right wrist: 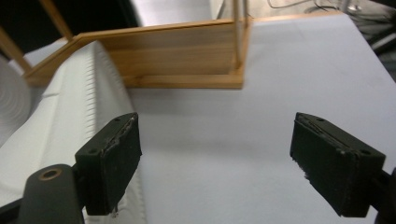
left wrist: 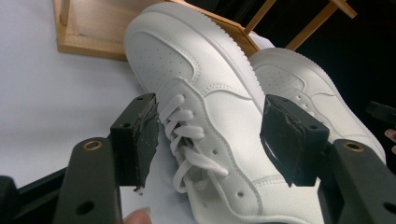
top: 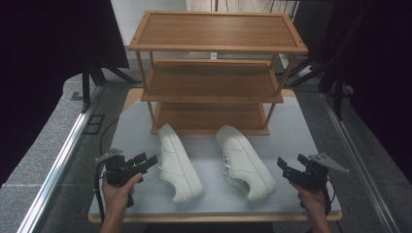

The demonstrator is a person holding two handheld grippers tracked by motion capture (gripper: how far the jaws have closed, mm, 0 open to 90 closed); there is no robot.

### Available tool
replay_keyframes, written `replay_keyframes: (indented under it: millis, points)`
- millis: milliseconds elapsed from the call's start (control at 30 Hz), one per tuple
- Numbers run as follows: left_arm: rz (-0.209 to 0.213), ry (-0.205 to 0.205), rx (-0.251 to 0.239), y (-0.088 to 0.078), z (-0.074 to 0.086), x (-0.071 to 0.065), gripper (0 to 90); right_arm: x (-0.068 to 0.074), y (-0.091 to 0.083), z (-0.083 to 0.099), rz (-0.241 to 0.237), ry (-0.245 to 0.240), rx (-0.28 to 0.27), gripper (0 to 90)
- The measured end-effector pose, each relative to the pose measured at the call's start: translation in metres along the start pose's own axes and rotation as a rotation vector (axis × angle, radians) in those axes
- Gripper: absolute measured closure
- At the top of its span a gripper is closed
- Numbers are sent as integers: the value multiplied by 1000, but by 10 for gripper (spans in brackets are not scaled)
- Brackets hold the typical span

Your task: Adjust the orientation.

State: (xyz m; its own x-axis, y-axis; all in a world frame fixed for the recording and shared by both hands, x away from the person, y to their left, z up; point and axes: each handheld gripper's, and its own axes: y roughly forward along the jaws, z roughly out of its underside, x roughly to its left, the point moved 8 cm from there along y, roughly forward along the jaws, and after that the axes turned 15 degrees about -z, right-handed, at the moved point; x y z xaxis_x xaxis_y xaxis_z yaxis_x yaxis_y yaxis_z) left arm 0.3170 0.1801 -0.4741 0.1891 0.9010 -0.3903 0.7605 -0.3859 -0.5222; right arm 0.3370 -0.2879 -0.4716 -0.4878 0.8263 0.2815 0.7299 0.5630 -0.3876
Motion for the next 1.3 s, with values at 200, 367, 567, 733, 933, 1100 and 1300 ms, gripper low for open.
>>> replay_keyframes:
  millis: [200,367,567,733,933,1100,1300]
  points:
    - [6,13,-4,-3,1,-2,367,-1,3,1,8,9,23,214]
    - [-12,7,-4,-13,5,8,389,5,5,-15,-6,41,-31,239]
    - [-23,-10,-71,-36,-7,9,428,30,14,-40,-66,26,-75,272]
    - [-29,11,-68,-40,-5,9,514,37,27,-40,-92,26,-72,283]
    - [-21,20,-52,-39,3,9,608,33,28,-36,-84,24,-64,293]
    - [-37,1,-25,-36,25,7,614,29,24,-31,-72,29,-57,292]
    - [11,40,42,-25,41,-4,743,19,15,-24,-55,65,-58,297]
